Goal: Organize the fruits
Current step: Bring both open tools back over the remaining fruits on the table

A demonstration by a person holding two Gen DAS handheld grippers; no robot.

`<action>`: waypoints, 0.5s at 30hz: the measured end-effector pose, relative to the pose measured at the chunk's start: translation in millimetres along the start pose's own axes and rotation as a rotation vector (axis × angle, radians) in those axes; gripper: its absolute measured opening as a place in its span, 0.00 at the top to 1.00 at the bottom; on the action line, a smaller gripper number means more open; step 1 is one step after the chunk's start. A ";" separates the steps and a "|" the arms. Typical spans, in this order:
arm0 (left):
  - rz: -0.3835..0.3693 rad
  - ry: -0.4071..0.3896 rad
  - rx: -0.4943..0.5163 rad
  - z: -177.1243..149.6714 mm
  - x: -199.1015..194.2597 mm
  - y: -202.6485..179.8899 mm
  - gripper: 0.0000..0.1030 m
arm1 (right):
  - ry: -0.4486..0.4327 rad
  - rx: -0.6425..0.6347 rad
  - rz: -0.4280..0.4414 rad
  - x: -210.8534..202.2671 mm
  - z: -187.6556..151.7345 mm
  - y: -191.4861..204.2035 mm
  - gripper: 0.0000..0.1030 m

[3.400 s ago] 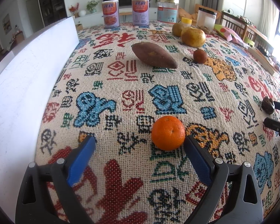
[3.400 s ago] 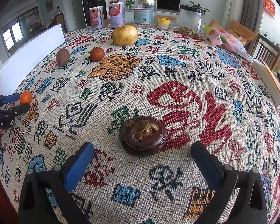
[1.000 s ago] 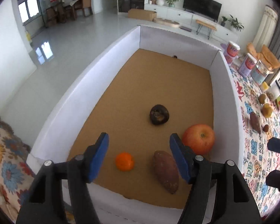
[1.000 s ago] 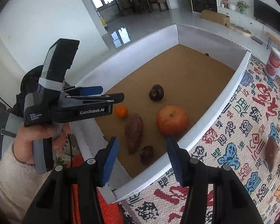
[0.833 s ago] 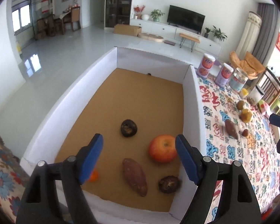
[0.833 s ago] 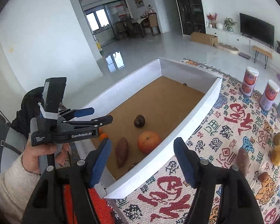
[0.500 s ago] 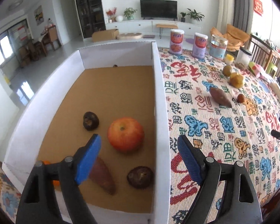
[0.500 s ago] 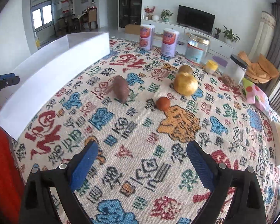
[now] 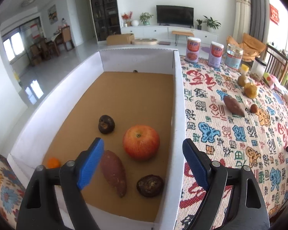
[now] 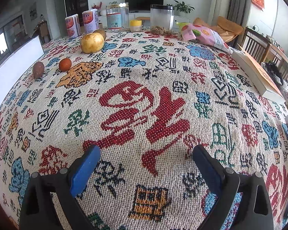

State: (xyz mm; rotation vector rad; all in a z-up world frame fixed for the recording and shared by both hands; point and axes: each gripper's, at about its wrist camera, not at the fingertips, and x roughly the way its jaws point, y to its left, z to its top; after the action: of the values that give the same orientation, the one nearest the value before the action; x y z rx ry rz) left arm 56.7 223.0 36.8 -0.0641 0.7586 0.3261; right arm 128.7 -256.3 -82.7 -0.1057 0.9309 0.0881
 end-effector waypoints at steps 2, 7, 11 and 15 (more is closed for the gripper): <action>-0.001 -0.084 -0.004 1.1 -20.5 -15.7 0.17 | 0.012 0.027 0.009 3.3 -0.4 -4.7 0.00; -0.145 -0.177 0.062 -0.3 -51.5 -82.0 0.07 | 0.012 0.022 0.001 3.5 -1.2 -2.7 0.00; -0.307 -0.027 0.107 -11.8 -19.0 -144.8 0.07 | 0.011 0.022 0.001 3.4 -1.4 -2.6 0.00; -0.286 0.075 0.196 -28.2 37.9 -196.6 0.07 | 0.011 0.023 0.002 3.2 -1.2 -2.6 0.00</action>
State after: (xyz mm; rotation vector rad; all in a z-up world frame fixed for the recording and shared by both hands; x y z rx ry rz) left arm 125.2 41.9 -21.4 0.0002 0.8405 -0.0238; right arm 130.0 -259.0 -85.9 -0.0839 0.9425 0.0790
